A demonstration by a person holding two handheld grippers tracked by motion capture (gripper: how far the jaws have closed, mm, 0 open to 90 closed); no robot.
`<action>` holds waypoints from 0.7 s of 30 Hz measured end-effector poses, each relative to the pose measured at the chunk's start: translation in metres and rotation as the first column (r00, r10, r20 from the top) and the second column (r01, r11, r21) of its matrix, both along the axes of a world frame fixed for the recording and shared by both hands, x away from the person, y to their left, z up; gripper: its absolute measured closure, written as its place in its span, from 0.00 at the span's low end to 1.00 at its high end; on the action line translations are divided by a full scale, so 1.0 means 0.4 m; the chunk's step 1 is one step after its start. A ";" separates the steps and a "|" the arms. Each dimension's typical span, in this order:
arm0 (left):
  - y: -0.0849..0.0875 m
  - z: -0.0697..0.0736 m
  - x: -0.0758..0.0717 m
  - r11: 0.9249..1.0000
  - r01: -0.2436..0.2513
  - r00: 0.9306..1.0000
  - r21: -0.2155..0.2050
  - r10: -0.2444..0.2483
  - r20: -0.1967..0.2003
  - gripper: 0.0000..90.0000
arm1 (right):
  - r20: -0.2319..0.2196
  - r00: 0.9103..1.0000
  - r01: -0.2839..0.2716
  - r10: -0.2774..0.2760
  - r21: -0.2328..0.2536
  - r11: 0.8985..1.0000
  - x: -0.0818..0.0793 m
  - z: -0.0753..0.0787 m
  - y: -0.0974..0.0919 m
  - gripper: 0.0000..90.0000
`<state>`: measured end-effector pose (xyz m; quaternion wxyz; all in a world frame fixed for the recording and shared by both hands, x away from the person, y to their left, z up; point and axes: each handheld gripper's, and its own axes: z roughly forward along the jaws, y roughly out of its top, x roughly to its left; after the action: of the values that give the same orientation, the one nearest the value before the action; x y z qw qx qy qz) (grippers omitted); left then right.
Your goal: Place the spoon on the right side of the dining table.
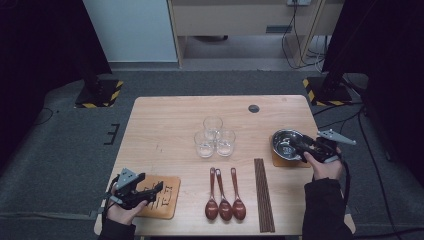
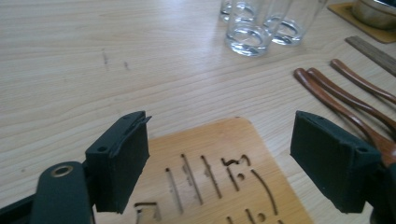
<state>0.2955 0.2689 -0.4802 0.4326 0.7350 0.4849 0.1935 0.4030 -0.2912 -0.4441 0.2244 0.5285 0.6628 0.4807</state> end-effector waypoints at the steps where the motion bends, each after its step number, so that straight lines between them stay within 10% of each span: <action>1: -0.008 0.004 0.000 1.000 0.006 1.000 0.002 -0.006 0.003 0.21 | 0.001 1.000 -0.010 0.010 0.015 1.000 -0.005 0.000 0.004 0.44; 21: -0.200 0.048 0.015 0.984 0.167 0.984 0.057 -0.170 0.050 0.22 | 0.038 0.990 -0.137 0.136 0.021 0.990 -0.076 0.008 0.075 0.45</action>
<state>0.3015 0.1888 -0.4611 0.4408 0.7791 0.4038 0.1890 0.3726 -0.2613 -0.4408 0.1968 0.4756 0.6874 0.5124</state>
